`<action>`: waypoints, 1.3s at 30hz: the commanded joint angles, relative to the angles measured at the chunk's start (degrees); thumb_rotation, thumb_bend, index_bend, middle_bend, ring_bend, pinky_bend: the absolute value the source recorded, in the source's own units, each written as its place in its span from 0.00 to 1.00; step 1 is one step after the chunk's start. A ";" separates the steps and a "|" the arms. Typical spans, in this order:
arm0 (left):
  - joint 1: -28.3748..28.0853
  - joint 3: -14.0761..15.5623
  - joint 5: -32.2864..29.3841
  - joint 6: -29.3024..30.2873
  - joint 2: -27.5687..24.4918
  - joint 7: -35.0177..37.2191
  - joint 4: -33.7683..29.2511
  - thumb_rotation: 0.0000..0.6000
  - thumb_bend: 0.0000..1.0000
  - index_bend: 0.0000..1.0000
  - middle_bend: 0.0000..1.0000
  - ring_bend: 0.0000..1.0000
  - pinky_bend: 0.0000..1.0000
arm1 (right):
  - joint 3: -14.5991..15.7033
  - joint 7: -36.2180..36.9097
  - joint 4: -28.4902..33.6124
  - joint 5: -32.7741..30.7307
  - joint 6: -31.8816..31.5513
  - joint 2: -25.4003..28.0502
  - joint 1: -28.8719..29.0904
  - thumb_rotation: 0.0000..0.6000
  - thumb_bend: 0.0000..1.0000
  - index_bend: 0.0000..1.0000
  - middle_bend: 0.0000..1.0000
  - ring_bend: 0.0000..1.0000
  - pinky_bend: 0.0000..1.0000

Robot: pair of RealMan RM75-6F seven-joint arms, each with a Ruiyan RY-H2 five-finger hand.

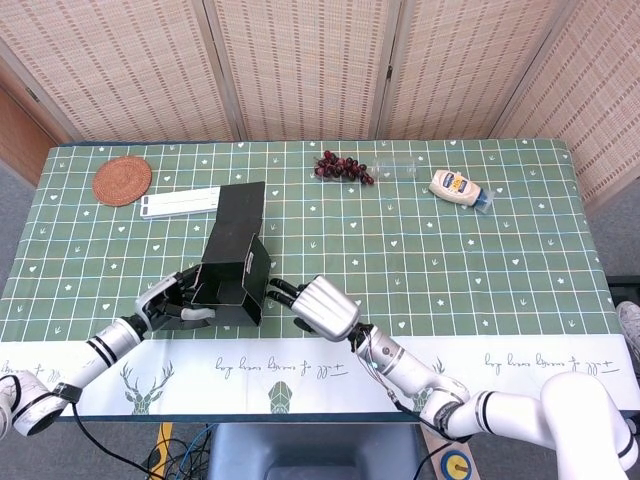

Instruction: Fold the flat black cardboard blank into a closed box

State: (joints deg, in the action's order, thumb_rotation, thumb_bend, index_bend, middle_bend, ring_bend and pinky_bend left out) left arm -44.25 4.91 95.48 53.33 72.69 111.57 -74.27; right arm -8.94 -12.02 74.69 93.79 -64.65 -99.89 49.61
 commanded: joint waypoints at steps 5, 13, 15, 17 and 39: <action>-0.53 0.70 0.01 0.25 1.13 -0.10 1.19 1.00 0.11 0.23 0.23 0.70 0.88 | -0.41 2.32 -3.52 2.13 -3.06 -2.39 0.88 1.00 0.29 0.13 0.24 0.75 1.00; -0.99 2.38 0.91 0.20 2.64 -0.76 2.77 1.00 0.11 0.23 0.23 0.73 0.88 | 0.05 2.91 -6.10 3.26 -4.48 -3.75 1.29 1.00 0.29 0.13 0.24 0.75 1.00; -1.26 2.85 1.26 0.05 3.05 -1.32 3.15 1.00 0.11 0.23 0.23 0.71 0.88 | 0.14 2.84 -6.61 3.51 -4.71 -3.95 1.43 1.00 0.29 0.13 0.24 0.75 1.00; -1.50 3.06 1.18 -0.18 3.43 -1.68 3.32 1.00 0.11 0.23 0.23 0.70 0.88 | 0.30 2.88 -7.04 3.89 -5.15 -4.19 1.52 1.00 0.30 0.13 0.24 0.75 1.00; -2.93 4.57 0.61 -0.53 5.69 -2.34 4.93 1.00 0.11 0.23 0.23 0.66 0.88 | 1.48 6.79 -12.75 6.24 -9.78 -6.33 1.61 1.00 0.31 0.13 0.23 0.75 1.00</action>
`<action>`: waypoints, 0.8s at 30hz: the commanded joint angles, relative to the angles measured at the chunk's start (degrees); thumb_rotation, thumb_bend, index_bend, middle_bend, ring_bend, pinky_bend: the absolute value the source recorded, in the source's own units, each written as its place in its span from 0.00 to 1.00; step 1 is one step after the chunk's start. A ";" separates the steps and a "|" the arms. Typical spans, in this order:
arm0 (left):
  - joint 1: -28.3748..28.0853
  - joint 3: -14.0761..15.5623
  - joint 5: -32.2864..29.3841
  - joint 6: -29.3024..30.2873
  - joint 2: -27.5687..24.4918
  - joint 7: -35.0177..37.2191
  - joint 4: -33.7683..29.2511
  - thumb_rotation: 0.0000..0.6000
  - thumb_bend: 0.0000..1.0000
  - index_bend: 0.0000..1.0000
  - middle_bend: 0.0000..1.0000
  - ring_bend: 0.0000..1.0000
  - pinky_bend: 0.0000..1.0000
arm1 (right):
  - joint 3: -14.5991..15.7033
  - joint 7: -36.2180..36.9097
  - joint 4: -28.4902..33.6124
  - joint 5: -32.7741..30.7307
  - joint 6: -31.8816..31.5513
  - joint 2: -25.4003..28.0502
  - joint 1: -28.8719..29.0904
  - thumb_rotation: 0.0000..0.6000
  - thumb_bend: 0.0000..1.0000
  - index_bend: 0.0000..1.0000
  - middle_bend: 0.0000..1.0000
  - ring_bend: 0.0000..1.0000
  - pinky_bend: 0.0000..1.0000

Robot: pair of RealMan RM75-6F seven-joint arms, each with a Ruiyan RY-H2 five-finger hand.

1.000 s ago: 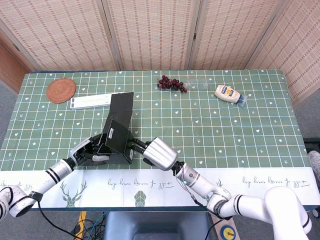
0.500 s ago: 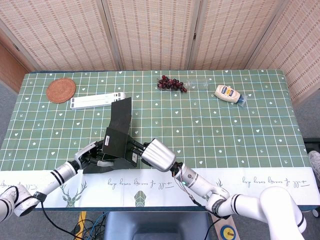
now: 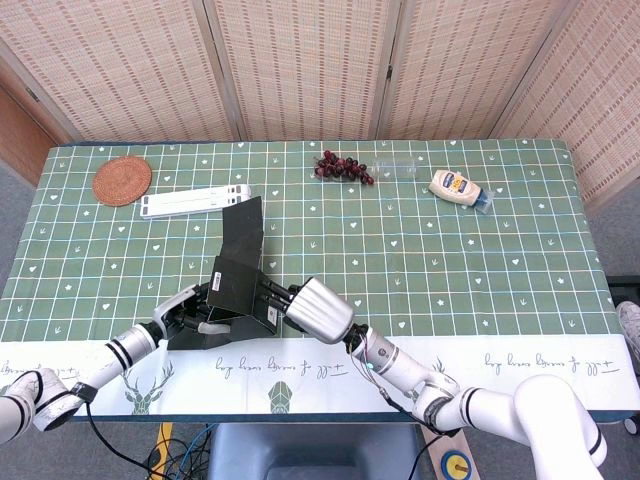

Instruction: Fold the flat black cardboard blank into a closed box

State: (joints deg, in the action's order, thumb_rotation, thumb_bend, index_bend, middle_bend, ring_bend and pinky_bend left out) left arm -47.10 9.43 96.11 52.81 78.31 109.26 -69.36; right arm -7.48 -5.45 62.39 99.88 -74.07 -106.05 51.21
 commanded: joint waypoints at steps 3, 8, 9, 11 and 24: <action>-0.28 0.17 -0.07 -0.12 0.27 -0.43 0.09 1.00 0.11 0.23 0.23 0.70 0.88 | -0.22 1.16 -1.22 0.24 -1.14 -0.53 0.11 1.00 0.31 0.13 0.23 0.75 1.00; -0.60 0.26 -0.34 -0.44 0.50 -1.02 -0.07 1.00 0.11 0.23 0.23 0.66 0.88 | -0.22 1.07 -2.21 0.44 -1.24 -1.04 0.56 1.00 0.31 0.10 0.22 0.75 1.00; -0.66 0.22 -0.44 -0.51 0.53 -1.09 -0.10 1.00 0.11 0.23 0.23 0.66 0.88 | -0.27 1.11 -2.41 0.43 -1.30 -1.26 0.64 1.00 0.31 0.10 0.21 0.75 1.00; -0.81 0.20 -0.54 -0.61 0.56 -1.37 -0.17 1.00 0.11 0.23 0.23 0.64 0.88 | -0.17 1.18 -2.81 0.39 -1.00 -1.71 0.87 1.00 0.31 0.09 0.21 0.75 1.00; -1.59 -0.42 -0.82 -1.14 1.23 -9.26 -0.56 1.00 0.11 0.23 0.23 0.65 0.88 | 2.56 0.98 -5.44 1.71 -1.41 -2.05 0.25 1.00 0.29 0.08 0.20 0.75 1.00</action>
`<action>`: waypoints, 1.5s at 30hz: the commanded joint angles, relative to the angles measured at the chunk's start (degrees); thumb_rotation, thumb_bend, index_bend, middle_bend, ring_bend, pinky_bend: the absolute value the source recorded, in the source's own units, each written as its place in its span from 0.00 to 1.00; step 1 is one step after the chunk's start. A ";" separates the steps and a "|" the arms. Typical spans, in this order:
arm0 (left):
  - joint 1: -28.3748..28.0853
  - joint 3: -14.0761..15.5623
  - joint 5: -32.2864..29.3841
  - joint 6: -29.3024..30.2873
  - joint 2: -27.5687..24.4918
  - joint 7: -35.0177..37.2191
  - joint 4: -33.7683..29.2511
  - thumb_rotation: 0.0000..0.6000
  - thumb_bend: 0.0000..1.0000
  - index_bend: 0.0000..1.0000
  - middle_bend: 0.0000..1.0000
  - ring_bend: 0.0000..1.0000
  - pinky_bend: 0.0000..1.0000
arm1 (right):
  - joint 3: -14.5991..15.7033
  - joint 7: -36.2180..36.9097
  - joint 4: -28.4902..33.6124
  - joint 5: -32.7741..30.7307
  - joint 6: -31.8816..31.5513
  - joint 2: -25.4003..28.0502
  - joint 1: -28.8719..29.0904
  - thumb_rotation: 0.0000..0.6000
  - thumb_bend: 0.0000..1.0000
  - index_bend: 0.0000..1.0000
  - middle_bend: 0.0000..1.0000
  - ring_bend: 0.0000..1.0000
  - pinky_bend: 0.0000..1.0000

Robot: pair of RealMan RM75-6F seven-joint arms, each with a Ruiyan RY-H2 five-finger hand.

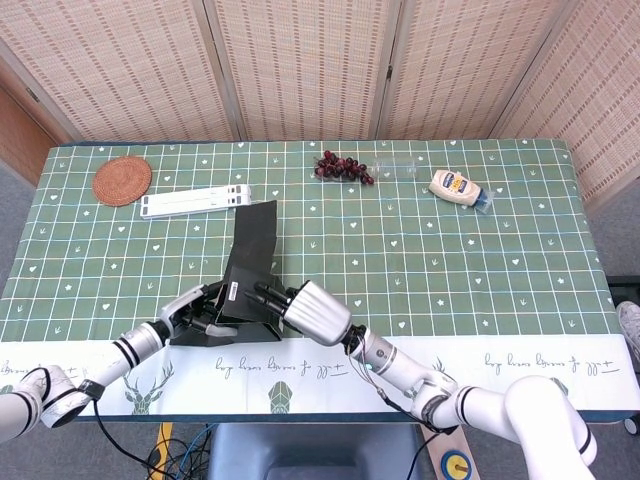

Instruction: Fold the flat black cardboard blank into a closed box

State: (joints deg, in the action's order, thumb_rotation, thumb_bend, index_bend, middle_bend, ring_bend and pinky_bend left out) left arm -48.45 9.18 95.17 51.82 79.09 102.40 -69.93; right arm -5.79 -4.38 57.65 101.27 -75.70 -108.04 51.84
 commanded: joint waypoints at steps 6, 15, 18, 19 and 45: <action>-0.79 -0.59 -0.27 -1.13 1.44 -6.90 -0.18 1.00 0.11 0.23 0.23 0.63 0.88 | 2.39 -0.03 -2.29 1.30 -0.23 -0.53 -0.84 1.00 0.29 0.08 0.20 0.75 1.00; -0.52 -1.40 -1.93 -2.21 3.40 -13.56 0.01 1.00 0.11 0.24 0.23 0.73 0.88 | 4.76 -0.76 -3.25 2.25 0.99 -0.89 -1.39 1.00 0.29 0.08 0.21 0.75 1.00; -0.26 -1.56 -2.47 -2.58 4.17 -15.35 0.43 1.00 0.11 0.24 0.23 0.66 0.88 | 5.81 -0.69 -3.88 2.56 1.68 -1.18 -1.68 1.00 0.29 0.08 0.21 0.75 1.00; -0.17 -1.66 -2.63 -2.63 4.44 -16.06 0.67 1.00 0.11 0.24 0.23 0.64 0.88 | 6.11 -0.62 -4.11 2.72 1.79 -1.33 -1.74 1.00 0.29 0.08 0.21 0.75 1.00; 1.58 -3.16 -4.13 -2.61 7.47 -25.68 2.83 1.00 0.11 0.21 0.23 0.67 0.88 | 8.76 0.10 -8.75 4.57 3.28 -3.94 -1.77 1.00 0.33 0.08 0.22 0.75 1.00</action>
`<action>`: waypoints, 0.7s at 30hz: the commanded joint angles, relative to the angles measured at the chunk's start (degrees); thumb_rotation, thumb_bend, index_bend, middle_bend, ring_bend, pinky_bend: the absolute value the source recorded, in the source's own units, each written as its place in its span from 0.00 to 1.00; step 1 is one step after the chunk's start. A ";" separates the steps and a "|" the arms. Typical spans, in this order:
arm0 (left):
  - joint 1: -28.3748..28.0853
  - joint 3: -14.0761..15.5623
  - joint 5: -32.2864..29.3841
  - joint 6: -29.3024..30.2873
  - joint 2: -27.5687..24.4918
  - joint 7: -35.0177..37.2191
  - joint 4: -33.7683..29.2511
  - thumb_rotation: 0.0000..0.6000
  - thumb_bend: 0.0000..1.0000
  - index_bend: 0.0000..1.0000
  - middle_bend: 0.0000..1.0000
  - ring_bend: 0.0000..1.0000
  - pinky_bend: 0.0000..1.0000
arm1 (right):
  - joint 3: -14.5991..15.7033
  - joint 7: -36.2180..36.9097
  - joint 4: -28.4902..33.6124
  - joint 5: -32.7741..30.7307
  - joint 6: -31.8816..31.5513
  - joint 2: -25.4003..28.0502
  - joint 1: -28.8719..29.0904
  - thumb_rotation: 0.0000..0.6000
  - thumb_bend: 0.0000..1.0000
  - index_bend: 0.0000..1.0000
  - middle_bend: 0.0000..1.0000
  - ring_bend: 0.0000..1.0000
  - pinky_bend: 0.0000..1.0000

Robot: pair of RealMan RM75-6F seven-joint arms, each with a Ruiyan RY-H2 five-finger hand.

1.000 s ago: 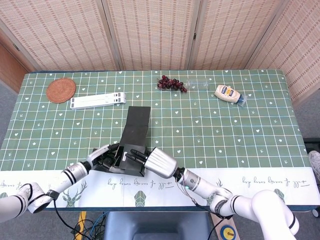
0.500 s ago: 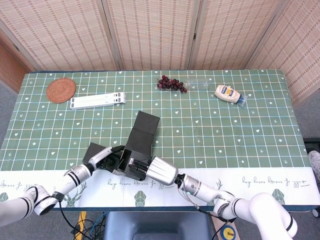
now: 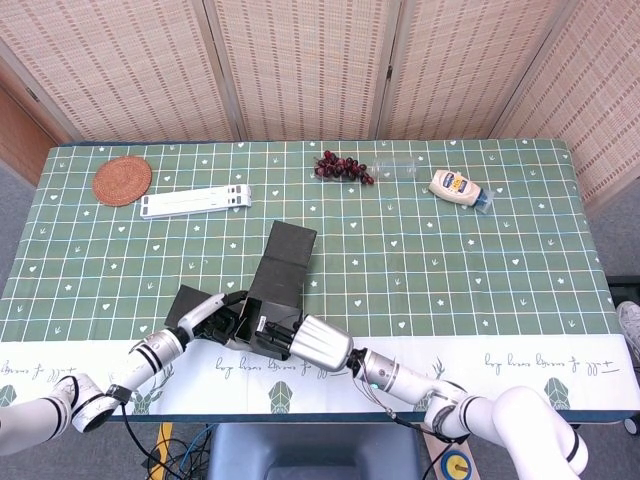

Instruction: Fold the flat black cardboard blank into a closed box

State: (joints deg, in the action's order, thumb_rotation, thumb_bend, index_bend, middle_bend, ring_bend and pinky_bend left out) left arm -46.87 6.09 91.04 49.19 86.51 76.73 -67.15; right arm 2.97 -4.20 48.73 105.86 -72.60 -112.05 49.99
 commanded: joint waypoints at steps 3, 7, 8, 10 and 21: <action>-0.06 -0.16 0.14 -0.03 0.14 0.06 0.11 1.00 0.11 0.20 0.23 0.65 0.88 | 0.08 -0.26 0.64 0.01 0.42 0.22 0.16 1.00 0.33 0.08 0.22 0.75 1.00; -0.21 -0.24 0.36 -0.08 0.06 0.30 0.09 1.00 0.11 0.19 0.23 0.66 0.88 | 0.04 -0.43 1.20 -0.12 0.72 0.43 0.20 1.00 0.33 0.08 0.22 0.75 1.00; -0.23 -0.21 0.43 -0.11 -0.01 0.41 0.06 1.00 0.11 0.19 0.23 0.67 0.88 | -0.02 -0.47 1.38 -0.20 0.88 0.52 0.25 1.00 0.33 0.08 0.22 0.75 1.00; -0.21 -0.20 0.47 -0.09 -0.08 0.51 0.00 1.00 0.11 0.19 0.23 0.66 0.88 | -0.17 -0.68 1.65 -0.29 1.10 0.64 0.38 1.00 0.33 0.08 0.22 0.75 1.00; -0.24 -0.53 0.33 -0.13 -0.28 1.96 -0.29 1.00 0.11 0.18 0.22 0.61 0.88 | -0.96 -1.71 4.83 -0.92 4.83 2.22 2.40 1.00 0.37 0.12 0.26 0.76 1.00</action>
State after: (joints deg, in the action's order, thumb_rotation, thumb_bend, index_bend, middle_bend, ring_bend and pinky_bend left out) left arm -47.11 5.58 91.37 49.04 86.23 78.65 -67.43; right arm 2.11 -5.73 53.21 105.02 -68.13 -110.11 52.10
